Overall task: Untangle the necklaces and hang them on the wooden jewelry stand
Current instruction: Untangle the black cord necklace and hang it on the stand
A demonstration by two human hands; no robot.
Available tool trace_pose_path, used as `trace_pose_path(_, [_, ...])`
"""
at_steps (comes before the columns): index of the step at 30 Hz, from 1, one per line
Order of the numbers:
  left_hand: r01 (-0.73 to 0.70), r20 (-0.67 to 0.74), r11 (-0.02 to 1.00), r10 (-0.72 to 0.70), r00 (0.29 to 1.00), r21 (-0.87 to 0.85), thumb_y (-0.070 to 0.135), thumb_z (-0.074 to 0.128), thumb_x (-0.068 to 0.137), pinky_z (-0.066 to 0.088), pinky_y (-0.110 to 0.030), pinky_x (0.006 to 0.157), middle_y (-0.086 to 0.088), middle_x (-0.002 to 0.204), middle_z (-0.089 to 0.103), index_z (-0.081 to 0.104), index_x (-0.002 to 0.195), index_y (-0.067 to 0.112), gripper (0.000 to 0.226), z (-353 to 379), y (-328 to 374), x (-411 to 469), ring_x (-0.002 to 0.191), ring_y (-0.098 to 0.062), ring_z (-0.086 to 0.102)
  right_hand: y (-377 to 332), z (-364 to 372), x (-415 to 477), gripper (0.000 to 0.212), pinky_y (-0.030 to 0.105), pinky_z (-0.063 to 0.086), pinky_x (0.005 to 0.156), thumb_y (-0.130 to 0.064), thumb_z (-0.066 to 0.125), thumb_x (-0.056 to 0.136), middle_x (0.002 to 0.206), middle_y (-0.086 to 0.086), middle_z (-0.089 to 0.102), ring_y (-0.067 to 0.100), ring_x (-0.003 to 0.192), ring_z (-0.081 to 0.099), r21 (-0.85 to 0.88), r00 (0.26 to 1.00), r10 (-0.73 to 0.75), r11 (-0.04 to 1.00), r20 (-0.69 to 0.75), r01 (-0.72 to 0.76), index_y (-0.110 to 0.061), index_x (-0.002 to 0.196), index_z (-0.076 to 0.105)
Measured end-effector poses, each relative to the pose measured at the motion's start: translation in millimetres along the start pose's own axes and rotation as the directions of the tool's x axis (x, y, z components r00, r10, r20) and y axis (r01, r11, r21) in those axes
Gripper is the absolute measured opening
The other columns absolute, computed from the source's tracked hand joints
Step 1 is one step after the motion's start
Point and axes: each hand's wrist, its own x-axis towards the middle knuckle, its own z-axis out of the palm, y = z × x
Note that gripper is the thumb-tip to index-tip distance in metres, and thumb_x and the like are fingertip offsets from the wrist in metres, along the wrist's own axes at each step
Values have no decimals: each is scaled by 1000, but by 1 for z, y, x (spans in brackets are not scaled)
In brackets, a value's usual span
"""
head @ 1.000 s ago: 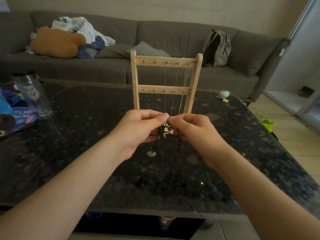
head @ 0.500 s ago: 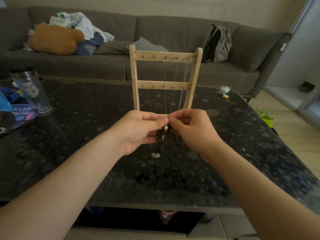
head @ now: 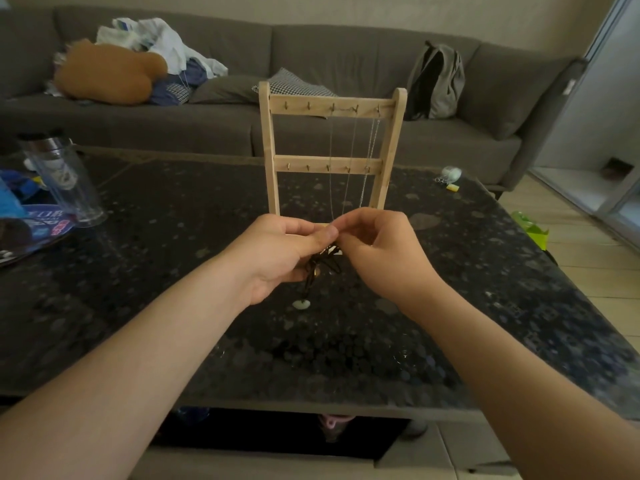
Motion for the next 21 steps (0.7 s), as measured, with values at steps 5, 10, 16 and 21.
trace_pose_path(5, [-13, 72, 996, 7, 997, 88, 4, 77, 96, 62, -35, 93, -6, 115, 82, 81, 120, 16, 28, -5, 2, 1, 114, -23, 76, 0, 4, 1, 26, 9, 43, 46, -7, 54, 109, 82, -4, 69, -9, 53, 61, -95, 999, 2, 995, -39, -6, -18, 119, 75])
trace_pose_path(10, [-17, 30, 977, 11, 999, 213, 5, 73, 100, 55, -33, 80, -5, 117, 80, 83, 113, 20, 23, -9, 0, 1, 104, -22, 72, 0, 1, 1, 25, 12, 41, 45, -9, 50, 110, 75, -2, 66, -3, 48, 57, -102, 999, 12, 995, -33, -15, -18, 115, 73])
trace_pose_path(16, [-100, -27, 952, 113, 993, 290, 23, 69, 105, 62, -39, 94, -1, 110, 79, 79, 113, 28, 13, -5, -2, 1, 107, -18, 73, 4, -3, 2, 25, 16, 53, 55, -13, 57, 108, 80, -2, 73, 3, 61, 67, -259, 997, -5, 966, 81, 25, -21, 123, 75])
trace_pose_path(21, [-158, -2, 937, 166, 986, 313, 31, 70, 105, 60, -36, 96, 8, 105, 81, 78, 110, 29, 10, -3, 0, 0, 107, -10, 74, 1, -4, 1, 22, 43, 68, 80, -16, 62, 102, 82, 2, 81, 16, 80, 80, -62, 990, 63, 997, 124, -55, -19, 113, 80])
